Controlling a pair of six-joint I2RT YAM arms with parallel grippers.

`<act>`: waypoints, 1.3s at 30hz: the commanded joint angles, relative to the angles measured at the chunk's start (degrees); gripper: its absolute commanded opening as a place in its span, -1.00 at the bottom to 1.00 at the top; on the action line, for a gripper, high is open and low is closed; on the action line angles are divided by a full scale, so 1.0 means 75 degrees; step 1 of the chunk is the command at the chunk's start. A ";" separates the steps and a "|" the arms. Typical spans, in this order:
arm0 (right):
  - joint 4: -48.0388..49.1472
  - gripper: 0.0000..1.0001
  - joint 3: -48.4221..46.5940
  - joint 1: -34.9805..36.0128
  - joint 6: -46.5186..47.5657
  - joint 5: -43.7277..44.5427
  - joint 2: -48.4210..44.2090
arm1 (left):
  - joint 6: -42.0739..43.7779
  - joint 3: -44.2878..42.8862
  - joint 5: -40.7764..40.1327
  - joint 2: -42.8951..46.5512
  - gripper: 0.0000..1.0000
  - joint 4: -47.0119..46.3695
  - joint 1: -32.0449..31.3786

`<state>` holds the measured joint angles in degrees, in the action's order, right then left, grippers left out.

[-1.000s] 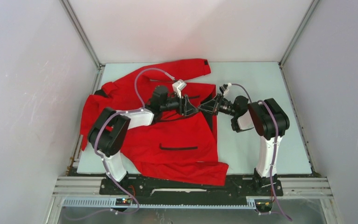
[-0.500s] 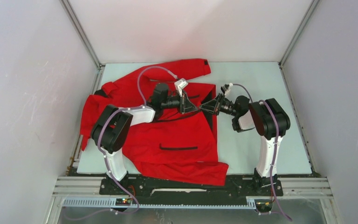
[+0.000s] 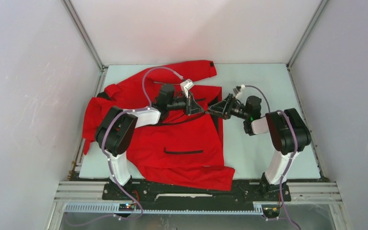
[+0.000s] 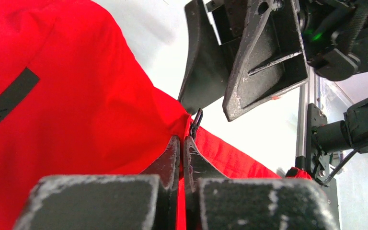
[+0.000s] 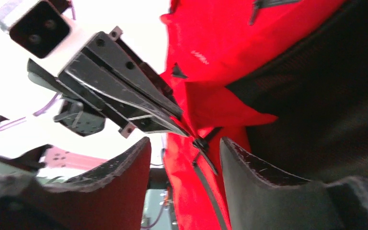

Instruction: Zip up the jacket

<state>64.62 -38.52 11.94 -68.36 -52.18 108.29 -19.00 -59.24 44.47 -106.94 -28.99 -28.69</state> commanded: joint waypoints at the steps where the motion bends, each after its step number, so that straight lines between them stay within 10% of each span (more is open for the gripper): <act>1: -0.2802 0.20 0.0090 -0.0091 0.1903 0.0857 -0.1271 | -0.0043 -0.0621 -0.0050 -0.0112 -1.00 -0.0031 0.0052; 6: -0.6143 0.19 -0.0082 0.0070 0.3692 0.2499 -0.2904 | -0.0189 -0.0662 -0.0014 -0.0195 -1.00 -0.0052 0.0052; 13: -0.7653 -0.04 -0.0833 0.0251 0.4968 0.2505 -0.3020 | -0.0375 -0.0585 0.0074 -0.0232 -1.00 -0.0222 0.0052; 28: -0.7056 0.10 -0.0763 0.0463 0.5180 0.1959 -0.2618 | -0.0424 -0.0706 0.0167 -0.0250 -1.00 0.0001 0.0052; 39: -0.4971 -0.37 -0.0278 0.0469 0.3982 0.1210 -0.2034 | -0.0466 -0.0703 0.0248 -0.0238 -1.00 0.0019 0.0052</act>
<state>17.82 -42.06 15.55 -33.39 -40.49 91.55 -22.04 -61.01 45.12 -108.66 -28.34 -28.69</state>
